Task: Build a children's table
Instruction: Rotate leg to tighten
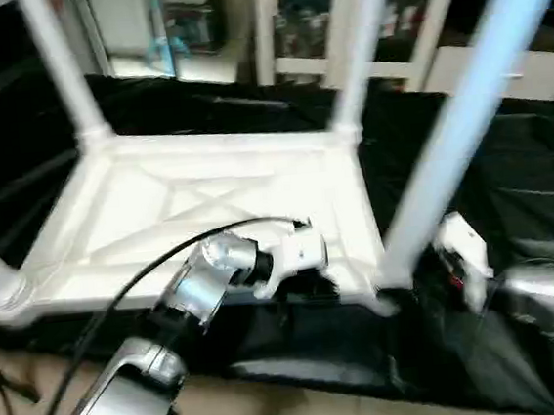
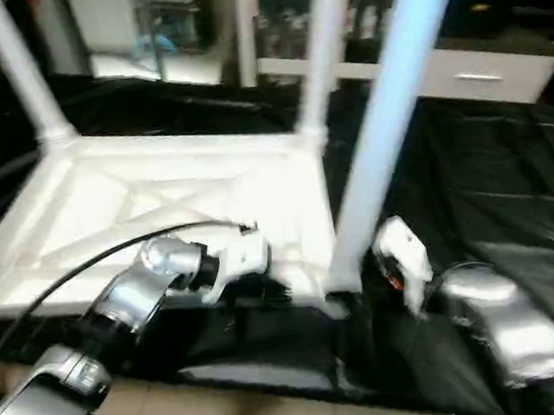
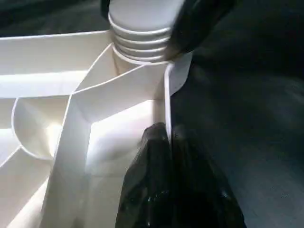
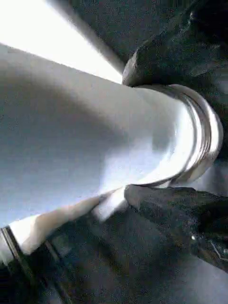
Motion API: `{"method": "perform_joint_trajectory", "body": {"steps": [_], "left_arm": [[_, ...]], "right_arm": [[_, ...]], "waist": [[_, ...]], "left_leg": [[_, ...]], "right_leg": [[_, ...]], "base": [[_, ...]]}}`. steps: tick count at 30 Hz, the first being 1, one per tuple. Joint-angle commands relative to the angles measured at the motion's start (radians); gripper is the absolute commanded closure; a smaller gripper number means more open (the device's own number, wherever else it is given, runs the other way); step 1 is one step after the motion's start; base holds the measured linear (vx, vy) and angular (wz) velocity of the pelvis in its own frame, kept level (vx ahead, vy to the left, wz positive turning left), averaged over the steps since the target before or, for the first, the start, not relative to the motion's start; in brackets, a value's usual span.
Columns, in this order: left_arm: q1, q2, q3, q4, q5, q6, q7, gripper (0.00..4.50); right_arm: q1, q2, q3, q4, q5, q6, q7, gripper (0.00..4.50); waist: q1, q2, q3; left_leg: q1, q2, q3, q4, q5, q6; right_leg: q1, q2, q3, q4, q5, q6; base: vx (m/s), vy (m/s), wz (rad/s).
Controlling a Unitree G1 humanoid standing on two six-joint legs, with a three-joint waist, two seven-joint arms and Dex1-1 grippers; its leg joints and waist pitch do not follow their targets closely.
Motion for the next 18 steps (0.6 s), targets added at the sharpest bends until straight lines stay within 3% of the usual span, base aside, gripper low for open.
{"method": "perform_joint_trajectory", "body": {"steps": [1, 2, 4, 6, 8, 9, 11, 15, 18], "left_arm": [[-0.032, -0.071, 0.039, 0.035, -0.029, 0.019, 0.1, 4.5], [-0.036, -0.075, 0.041, 0.04, -0.029, 0.022, 0.111, 4.5], [-0.075, -0.115, 0.069, 0.094, -0.027, 0.05, 0.223, 4.5], [-0.14, -0.181, 0.125, 0.177, -0.027, 0.118, 0.431, 4.5], [-0.169, -0.208, 0.148, 0.216, -0.024, 0.126, 0.514, 4.5], [-0.178, -0.216, 0.155, 0.227, -0.024, 0.122, 0.544, 4.5], [-0.193, -0.227, 0.157, 0.244, -0.016, 0.11, 0.586, 4.5], [-0.208, -0.232, 0.16, 0.267, -0.008, 0.081, 0.605, 4.5], [-0.214, -0.227, 0.163, 0.284, 0.002, 0.057, 0.597, 4.5]], "right_arm": [[-0.012, 0.055, 0.008, 0.052, -0.04, 0.063, -0.135, 1.82], [-0.014, 0.062, 0.009, 0.055, -0.043, 0.065, -0.146, 1.82], [-0.036, 0.125, 0.013, 0.088, -0.087, 0.07, -0.257, 1.82], [-0.098, 0.245, -0.001, 0.19, -0.156, 0.05, -0.488, 1.82], [-0.134, 0.309, -0.012, 0.241, -0.174, 0.029, -0.595, 1.83], [-0.147, 0.332, -0.014, 0.257, -0.174, 0.02, -0.623, 1.83], [-0.175, 0.378, -0.01, 0.286, -0.183, -0.014, -0.67, 1.83], [-0.206, 0.404, -0.009, 0.309, -0.198, -0.044, -0.675, 1.83], [-0.22, 0.407, -0.028, 0.323, -0.202, -0.071, -0.679, 1.83]], "waist": [[-0.005, -0.021, -0.05], [-0.008, -0.015, -0.05], [-0.014, -0.02, -0.053], [-0.024, -0.019, -0.053], [-0.033, -0.015, -0.053], [-0.034, -0.018, -0.055], [-0.034, -0.017, -0.059], [-0.028, -0.017, -0.063], [-0.026, -0.016, -0.061]], "left_leg": [[-0.001, 0.036, -0.029, -0.088, -0.321, 0.02], [0.001, 0.034, -0.027, -0.086, -0.326, 0.022], [0.002, 0.031, -0.027, -0.084, -0.317, 0.027], [0.002, 0.029, -0.027, -0.083, -0.31, 0.019], [-0.002, 0.028, -0.029, -0.084, -0.309, 0.007], [0.006, 0.024, -0.026, -0.079, -0.313, 0.012], [-0.003, 0.026, -0.026, -0.082, -0.275, 0.03], [-0.002, 0.028, -0.019, -0.078, -0.217, 0.071], [-0.002, 0.028, -0.017, -0.077, -0.196, 0.087]], "right_leg": [[0.037, -0.039, 0.025, -0.083, -0.477, -0.145], [0.033, -0.038, 0.026, -0.085, -0.484, -0.145], [0.033, -0.039, 0.025, -0.09, -0.489, -0.139], [0.031, -0.036, 0.023, -0.088, -0.479, -0.145], [0.029, -0.036, 0.021, -0.088, -0.489, -0.144], [0.026, -0.037, 0.021, -0.095, -0.499, -0.142], [0.033, -0.035, 0.025, -0.085, -0.415, -0.16], [0.04, -0.033, 0.028, -0.068, -0.264, -0.208], [0.041, -0.035, 0.029, -0.068, -0.248, -0.219]], "base": [[0.0, 0.0, 0.0], [0.0, 0.0, 0.0], [0.0, 0.0, 0.0], [0.0, 0.0, 0.0], [0.0, 0.0, 0.0], [0.0, 0.0, 0.0], [0.0, 0.0, 0.0], [0.0, 0.0, 0.0], [0.0, 0.0, 0.0]]}}
